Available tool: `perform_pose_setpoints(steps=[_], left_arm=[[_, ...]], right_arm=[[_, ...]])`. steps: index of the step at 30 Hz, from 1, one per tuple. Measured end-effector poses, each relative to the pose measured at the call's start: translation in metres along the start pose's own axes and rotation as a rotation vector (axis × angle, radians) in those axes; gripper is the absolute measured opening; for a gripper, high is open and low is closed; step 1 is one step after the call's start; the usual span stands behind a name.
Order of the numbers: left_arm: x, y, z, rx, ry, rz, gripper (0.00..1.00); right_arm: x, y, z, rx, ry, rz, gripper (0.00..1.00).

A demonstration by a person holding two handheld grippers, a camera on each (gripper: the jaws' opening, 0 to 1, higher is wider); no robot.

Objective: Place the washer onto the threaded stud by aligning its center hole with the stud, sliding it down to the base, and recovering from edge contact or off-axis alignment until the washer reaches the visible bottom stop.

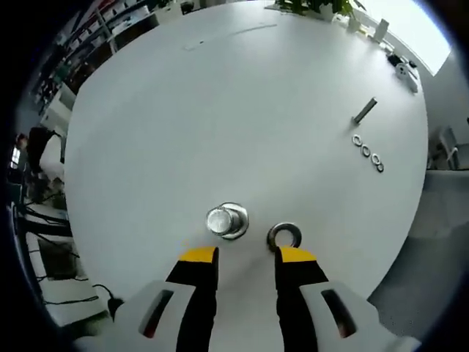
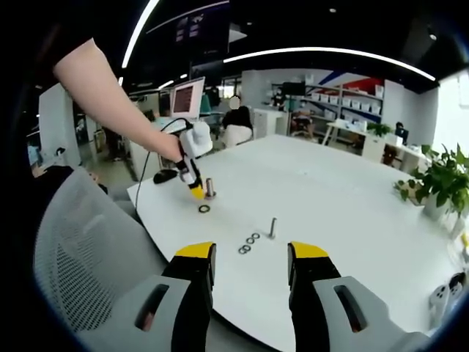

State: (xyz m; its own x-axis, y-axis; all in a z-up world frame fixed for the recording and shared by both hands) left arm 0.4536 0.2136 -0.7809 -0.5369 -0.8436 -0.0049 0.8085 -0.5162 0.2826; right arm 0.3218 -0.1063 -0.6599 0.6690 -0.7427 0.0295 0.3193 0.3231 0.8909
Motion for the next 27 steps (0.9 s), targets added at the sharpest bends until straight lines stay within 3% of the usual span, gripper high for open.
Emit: perform_pose_setpoints(steps=[12,27], left_arm=[[0.018,-0.002,-0.012,-0.001,-0.024,0.034,0.30],[0.028,0.004,-0.029,-0.032,-0.026,0.005,0.29]], right_arm=[[-0.001,0.002,0.000,0.008,0.005,0.005,0.41],[0.000,0.001,0.000,0.005,0.006,0.001,0.41]])
Point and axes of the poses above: the point that each gripper's makers call its tool centre point, and the gripper's own axes: z roughly backward along the fingers, x roughly to its right, y roughly out of its top, the point moved 5 cm from there along z, roughly backward along the fingers
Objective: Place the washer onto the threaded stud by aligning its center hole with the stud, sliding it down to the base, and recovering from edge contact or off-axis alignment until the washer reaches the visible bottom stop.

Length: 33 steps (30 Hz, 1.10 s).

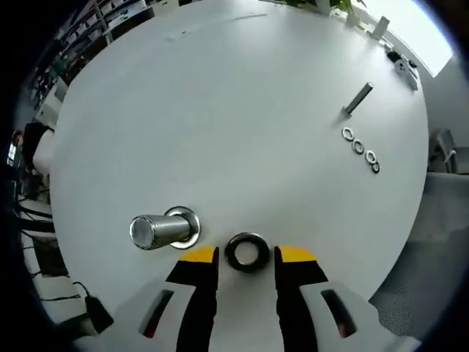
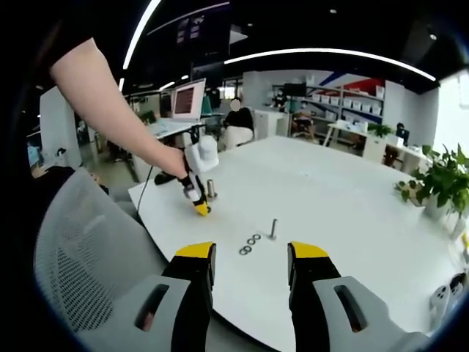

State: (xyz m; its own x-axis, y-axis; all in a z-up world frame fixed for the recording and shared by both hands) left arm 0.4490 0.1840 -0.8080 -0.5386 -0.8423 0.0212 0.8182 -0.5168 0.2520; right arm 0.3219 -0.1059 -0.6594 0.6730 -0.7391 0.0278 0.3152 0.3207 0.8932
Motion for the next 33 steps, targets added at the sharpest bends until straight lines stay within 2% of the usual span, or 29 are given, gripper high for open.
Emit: perform_pose_setpoints(steps=[3,6,12,15,21,27,33], left_arm=[[-0.0008,-0.0003,0.0006,-0.007,-0.001,-0.012,0.27],[0.0005,-0.0015,0.0005,-0.018,0.016,-0.075,0.26],[0.0009,-0.0020,0.0006,-0.016,0.012,-0.066,0.26],[0.0050,-0.0021,0.0005,-0.040,0.006,-0.115,0.24],[0.0045,-0.0015,-0.0005,-0.048,0.005,-0.109,0.22],[0.0053,0.0006,-0.0027,-0.081,0.015,-0.102,0.21],[0.0061,-0.0018,-0.0004,-0.062,0.023,-0.080,0.21]], right_arm=[[0.0007,0.0000,0.0001,0.002,-0.001,-0.003,0.41],[0.0007,0.0000,0.0002,0.002,-0.001,-0.002,0.41],[0.0006,0.0003,0.0004,0.004,-0.001,-0.002,0.41],[0.0008,0.0002,0.0003,0.004,0.000,-0.004,0.41],[0.0004,0.0000,0.0001,0.004,0.003,-0.003,0.41],[0.0002,0.0001,0.0003,0.002,0.003,-0.001,0.41],[0.0006,0.0000,0.0002,0.003,0.001,-0.001,0.41]])
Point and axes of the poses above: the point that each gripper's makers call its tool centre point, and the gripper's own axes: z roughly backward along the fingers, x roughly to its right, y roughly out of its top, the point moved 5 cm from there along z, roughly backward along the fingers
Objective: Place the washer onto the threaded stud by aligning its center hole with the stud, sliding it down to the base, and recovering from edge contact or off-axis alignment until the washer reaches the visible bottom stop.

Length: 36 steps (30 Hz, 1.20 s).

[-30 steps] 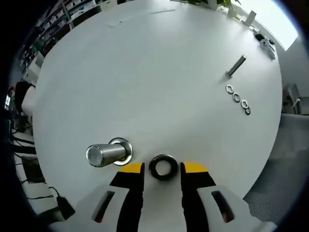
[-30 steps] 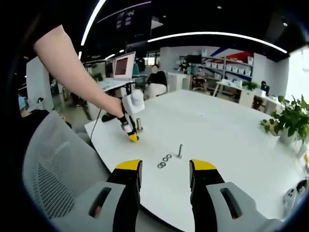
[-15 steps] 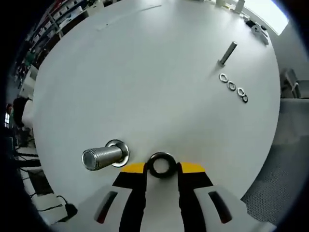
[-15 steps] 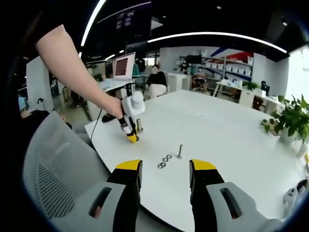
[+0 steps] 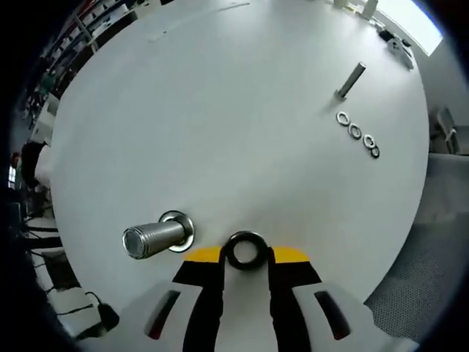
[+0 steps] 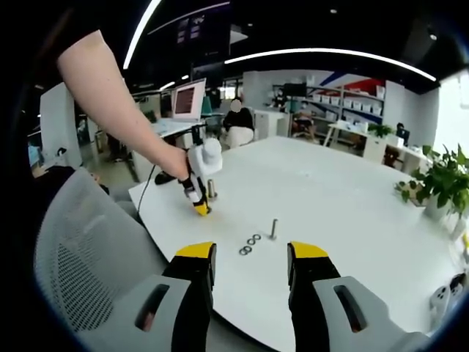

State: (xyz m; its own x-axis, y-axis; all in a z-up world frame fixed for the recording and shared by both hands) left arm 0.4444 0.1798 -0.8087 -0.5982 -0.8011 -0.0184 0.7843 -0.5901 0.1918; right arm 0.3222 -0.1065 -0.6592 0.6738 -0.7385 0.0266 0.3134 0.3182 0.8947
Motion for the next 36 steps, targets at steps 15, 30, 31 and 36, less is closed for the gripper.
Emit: perform_pose_setpoints(steps=[15,30,31,36], left_arm=[[0.000,-0.003,0.001,0.126,0.029,0.133,0.20],[0.003,-0.006,0.007,0.100,0.029,0.053,0.19],[0.002,-0.006,0.007,0.102,0.029,0.052,0.19],[-0.003,-0.003,0.014,0.126,0.033,0.048,0.19]], right_arm=[[-0.001,-0.001,-0.001,-0.006,0.002,0.003,0.41],[0.000,0.000,0.000,-0.003,0.000,0.005,0.41],[0.000,0.000,0.000,-0.003,-0.001,0.004,0.41],[0.001,0.000,0.000,-0.002,-0.001,0.001,0.41]])
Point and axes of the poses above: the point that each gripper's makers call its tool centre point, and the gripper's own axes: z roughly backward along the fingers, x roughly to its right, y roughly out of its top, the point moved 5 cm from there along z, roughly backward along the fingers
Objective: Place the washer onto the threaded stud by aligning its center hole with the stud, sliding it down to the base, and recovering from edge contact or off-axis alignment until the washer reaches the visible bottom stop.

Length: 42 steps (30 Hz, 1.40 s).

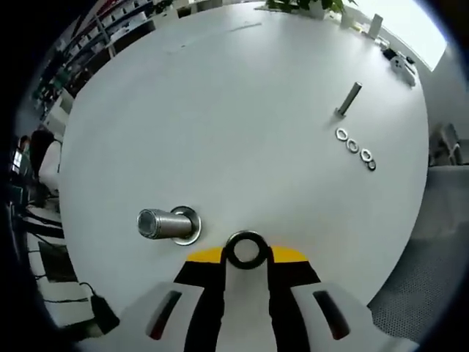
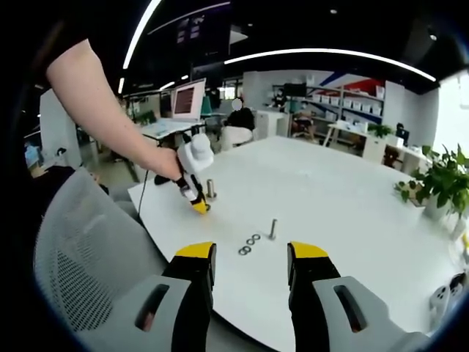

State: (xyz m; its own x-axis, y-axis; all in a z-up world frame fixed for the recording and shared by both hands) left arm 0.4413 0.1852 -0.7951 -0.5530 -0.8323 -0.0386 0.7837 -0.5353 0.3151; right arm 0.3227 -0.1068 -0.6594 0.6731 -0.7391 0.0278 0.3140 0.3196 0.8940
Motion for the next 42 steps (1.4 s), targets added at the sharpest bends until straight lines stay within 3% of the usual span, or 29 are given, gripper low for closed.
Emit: perform_pose_setpoints(steps=[10,20,24,36,42], left_arm=[[-0.008,0.007,0.022,0.069,0.007,0.021,0.19],[-0.026,0.019,0.052,0.130,0.052,0.015,0.19],[-0.030,0.020,0.053,0.127,0.072,-0.024,0.19],[-0.051,0.029,0.053,0.124,0.084,-0.004,0.19],[-0.048,0.031,0.048,0.101,0.078,-0.015,0.19]], right_arm=[[-0.001,0.000,0.000,0.000,0.003,0.000,0.41],[0.000,0.001,0.000,0.005,0.003,-0.001,0.41],[-0.001,0.001,0.000,0.003,0.005,-0.003,0.41],[-0.001,0.000,0.000,0.001,0.004,-0.001,0.41],[0.000,0.000,0.000,0.002,0.001,-0.003,0.41]])
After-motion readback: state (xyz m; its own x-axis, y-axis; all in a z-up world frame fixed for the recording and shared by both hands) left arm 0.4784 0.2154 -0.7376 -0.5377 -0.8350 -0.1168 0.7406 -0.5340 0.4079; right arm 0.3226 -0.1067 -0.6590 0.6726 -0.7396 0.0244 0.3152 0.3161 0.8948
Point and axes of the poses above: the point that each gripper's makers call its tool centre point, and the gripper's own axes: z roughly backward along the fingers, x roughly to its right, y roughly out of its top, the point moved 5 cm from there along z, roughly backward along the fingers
